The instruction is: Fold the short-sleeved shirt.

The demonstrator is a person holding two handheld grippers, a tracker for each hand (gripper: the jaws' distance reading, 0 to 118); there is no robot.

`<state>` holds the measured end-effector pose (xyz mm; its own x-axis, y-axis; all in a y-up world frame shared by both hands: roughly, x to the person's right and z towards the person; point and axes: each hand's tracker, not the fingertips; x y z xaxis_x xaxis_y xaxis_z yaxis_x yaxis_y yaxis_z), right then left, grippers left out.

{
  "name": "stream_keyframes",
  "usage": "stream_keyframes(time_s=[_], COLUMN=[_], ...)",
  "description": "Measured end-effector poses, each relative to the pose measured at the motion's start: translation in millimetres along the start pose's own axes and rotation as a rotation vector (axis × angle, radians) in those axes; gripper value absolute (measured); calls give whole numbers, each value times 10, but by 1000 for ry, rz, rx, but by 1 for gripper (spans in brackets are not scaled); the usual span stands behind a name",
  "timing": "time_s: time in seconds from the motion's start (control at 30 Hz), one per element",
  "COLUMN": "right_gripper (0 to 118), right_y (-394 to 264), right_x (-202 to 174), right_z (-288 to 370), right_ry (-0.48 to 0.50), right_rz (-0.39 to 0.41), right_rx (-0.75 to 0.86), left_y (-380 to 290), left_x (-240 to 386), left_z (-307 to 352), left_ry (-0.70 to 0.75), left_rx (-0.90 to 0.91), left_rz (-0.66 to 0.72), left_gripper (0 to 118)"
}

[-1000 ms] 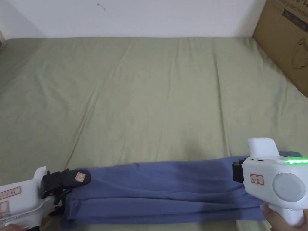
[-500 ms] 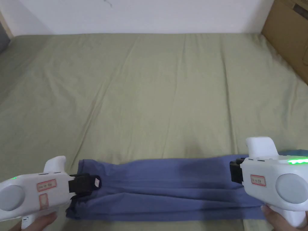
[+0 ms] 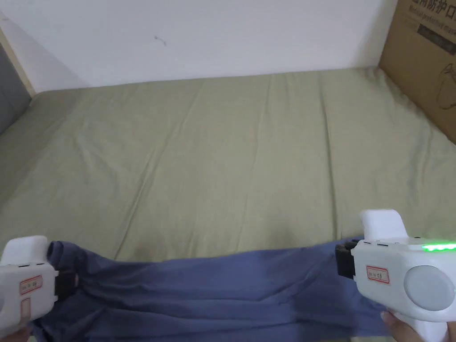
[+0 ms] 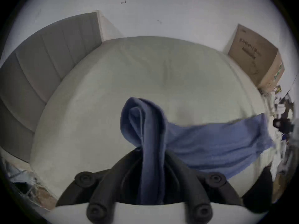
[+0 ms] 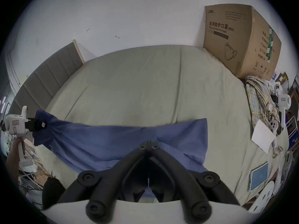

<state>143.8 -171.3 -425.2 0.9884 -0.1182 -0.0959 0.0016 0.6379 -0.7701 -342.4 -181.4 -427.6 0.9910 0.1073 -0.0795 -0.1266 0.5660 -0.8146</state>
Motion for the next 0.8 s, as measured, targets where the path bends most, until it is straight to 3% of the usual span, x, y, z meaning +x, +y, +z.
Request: stream_keyframes(time_s=[0.17, 0.27, 0.33, 0.37, 0.43, 0.47, 0.5, 0.53, 0.57, 0.73, 0.77, 0.8], right_gripper=[0, 0, 0, 0, 0, 0, 0, 0, 0, 0, 0, 0], right_y=[-30, -47, -52, -54, -51, -48, -44, -39, -35, -15, -8, -2], right_x=[51, 93, 145, 176, 236, 269, 304, 333, 361, 450, 461, 472], right_z=[35, 75, 111, 131, 152, 162, 165, 166, 167, 145, 143, 144], right_ry=[14, 17, 14, 9, -2, -6, -9, -11, -14, -15, -14, -15], right_rz=[-27, -32, -33, -33, -36, -40, -47, -54, -60, -83, -84, -86], right_rx=[6, 7, 8, 10, 11, 11, 11, 11, 12, 20, 23, 26], left_y=[47, 58, 59, 35, 1, -12, -31, -35, -28, 51, 43, 27], left_x=[973, 1530, 1759, 1878, 2059, 2102, 2134, 2134, 2122, 1804, 1726, 1677], left_z=[-46, -300, -555, -654, -768, -806, -821, -795, -711, -373, -325, -290], left_ry=[-306, -388, -402, -423, -490, -521, -550, -577, -600, -476, -438, -392], left_rx=[-59, -133, -178, -207, -257, -280, -297, -279, -243, -123, -109, -88], left_rz=[31, 9, 3, 16, 27, 36, 45, 50, 49, -53, -67, -82], left_gripper=[6, 7, 15, 27, 87, 96, 96, 112, 117, 116, 112, 100])
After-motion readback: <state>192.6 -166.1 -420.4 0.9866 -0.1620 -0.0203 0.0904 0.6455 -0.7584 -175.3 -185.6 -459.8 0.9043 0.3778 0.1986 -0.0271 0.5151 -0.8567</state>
